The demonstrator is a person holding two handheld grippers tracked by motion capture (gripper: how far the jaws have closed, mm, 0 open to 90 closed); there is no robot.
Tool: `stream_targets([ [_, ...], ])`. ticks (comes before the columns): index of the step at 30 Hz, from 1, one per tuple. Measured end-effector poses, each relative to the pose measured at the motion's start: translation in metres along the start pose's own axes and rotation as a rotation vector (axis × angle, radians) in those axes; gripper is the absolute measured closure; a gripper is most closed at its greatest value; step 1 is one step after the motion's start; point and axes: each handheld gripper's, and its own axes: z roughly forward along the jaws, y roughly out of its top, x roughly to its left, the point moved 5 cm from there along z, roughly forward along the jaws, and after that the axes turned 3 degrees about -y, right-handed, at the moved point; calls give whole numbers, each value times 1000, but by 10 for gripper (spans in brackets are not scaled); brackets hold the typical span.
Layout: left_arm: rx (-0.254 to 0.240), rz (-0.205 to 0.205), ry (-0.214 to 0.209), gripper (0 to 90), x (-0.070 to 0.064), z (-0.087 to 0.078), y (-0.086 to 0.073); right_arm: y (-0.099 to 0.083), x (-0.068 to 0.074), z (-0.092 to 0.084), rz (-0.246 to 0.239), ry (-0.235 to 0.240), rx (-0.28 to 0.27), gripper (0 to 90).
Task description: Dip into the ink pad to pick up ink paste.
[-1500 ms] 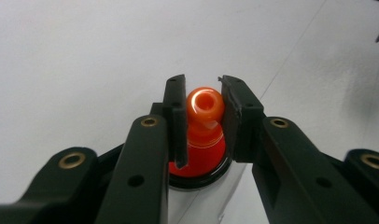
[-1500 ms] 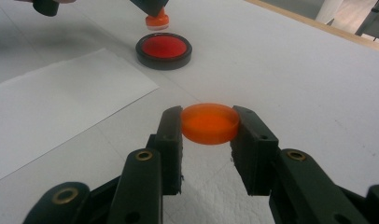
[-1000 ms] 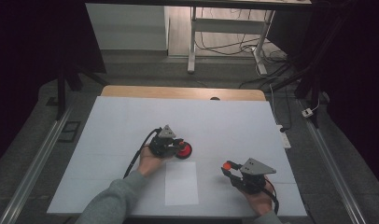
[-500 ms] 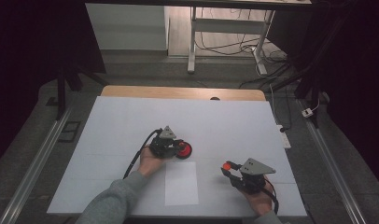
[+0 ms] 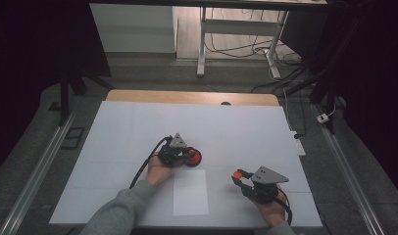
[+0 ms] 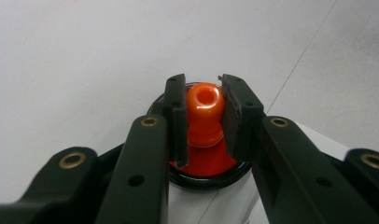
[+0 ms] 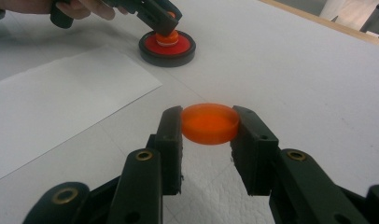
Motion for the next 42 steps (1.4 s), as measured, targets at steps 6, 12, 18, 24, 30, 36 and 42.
stream_targets([
  [6,1,7,3,729,0,0,0,1,0,-1,0,-1,-4,640],
  [12,0,8,1,730,0,0,0,1,0,-2,0,-4,-2,641],
  [18,-6,5,-7,730,0,0,-1,1,0,-2,0,-4,-5,641],
  [24,-19,6,-4,730,0,0,-3,1,-1,-3,5,-8,-8,640],
  [30,-34,15,8,730,-1,0,-4,2,-1,-4,-1,-12,-6,640],
  [36,-51,27,15,730,-2,0,-6,2,-1,-4,2,-12,-5,640],
  [42,-52,30,17,730,-2,0,-6,2,-1,-4,6,-6,-13,641],
])
